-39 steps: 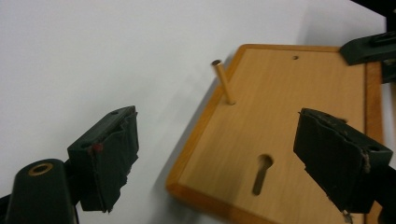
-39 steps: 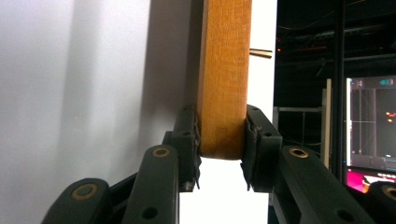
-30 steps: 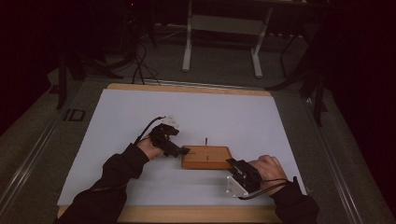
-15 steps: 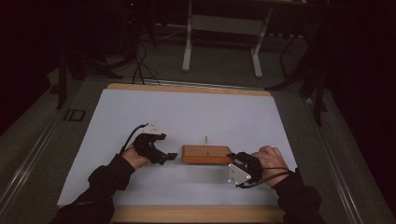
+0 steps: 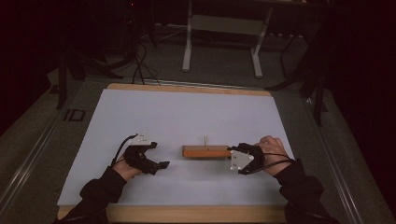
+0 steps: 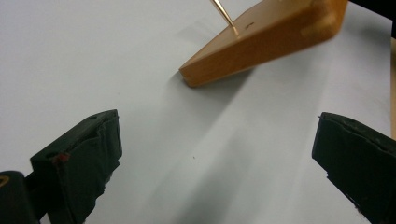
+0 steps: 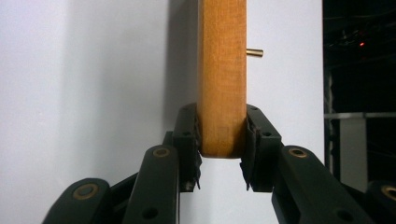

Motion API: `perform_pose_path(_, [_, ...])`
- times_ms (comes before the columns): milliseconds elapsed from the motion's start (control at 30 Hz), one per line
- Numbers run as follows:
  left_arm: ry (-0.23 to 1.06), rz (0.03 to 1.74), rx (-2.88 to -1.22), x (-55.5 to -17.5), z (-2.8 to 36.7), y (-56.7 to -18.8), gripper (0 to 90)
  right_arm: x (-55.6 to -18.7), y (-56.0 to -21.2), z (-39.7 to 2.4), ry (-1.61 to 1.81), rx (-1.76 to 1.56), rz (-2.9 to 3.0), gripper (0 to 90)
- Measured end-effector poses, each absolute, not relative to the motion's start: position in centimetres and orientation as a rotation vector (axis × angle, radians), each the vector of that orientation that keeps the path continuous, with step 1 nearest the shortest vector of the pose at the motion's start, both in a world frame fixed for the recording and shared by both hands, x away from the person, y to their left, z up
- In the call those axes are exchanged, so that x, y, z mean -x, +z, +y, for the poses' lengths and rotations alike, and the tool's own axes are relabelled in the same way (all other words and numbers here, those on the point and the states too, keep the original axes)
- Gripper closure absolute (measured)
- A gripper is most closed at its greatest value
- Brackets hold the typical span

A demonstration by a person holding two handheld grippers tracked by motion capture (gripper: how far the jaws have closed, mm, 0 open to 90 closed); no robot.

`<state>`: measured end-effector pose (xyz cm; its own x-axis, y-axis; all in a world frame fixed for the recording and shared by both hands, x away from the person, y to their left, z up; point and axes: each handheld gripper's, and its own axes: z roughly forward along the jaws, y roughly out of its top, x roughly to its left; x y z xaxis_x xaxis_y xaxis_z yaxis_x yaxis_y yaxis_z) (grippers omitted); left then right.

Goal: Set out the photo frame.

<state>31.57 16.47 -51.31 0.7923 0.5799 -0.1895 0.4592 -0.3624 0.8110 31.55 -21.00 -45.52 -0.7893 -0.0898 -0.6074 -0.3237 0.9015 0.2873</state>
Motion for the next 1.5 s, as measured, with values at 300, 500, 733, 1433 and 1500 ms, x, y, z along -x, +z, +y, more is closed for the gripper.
perform_pose_path(300, [0.231,0.758,-2.004,-29.6,16.6,-51.5,2.0,-33.6,-44.4,-21.0,0.55,0.261,2.549,69.8])
perform_pose_path(500, [0.25,0.753,-1.997,-29.1,16.6,-51.5,2.0,-35.5,-43.4,-20.8,0.558,0.237,2.636,69.7])
perform_pose_path(733, [0.263,0.758,-2.014,-29.2,16.6,-51.8,2.0,-37.6,-42.7,-20.6,0.588,0.165,2.73,69.2])
perform_pose_path(1433, [0.295,0.743,-2.026,-29.2,16.3,-52.4,2.0,-43.6,-41.9,-20.2,0.674,-0.09,2.931,66.8])
perform_pose_path(1500, [0.298,0.739,-2.026,-29.1,16.2,-52.4,2.0,-44.0,-41.9,-20.2,0.683,-0.108,2.944,66.6])
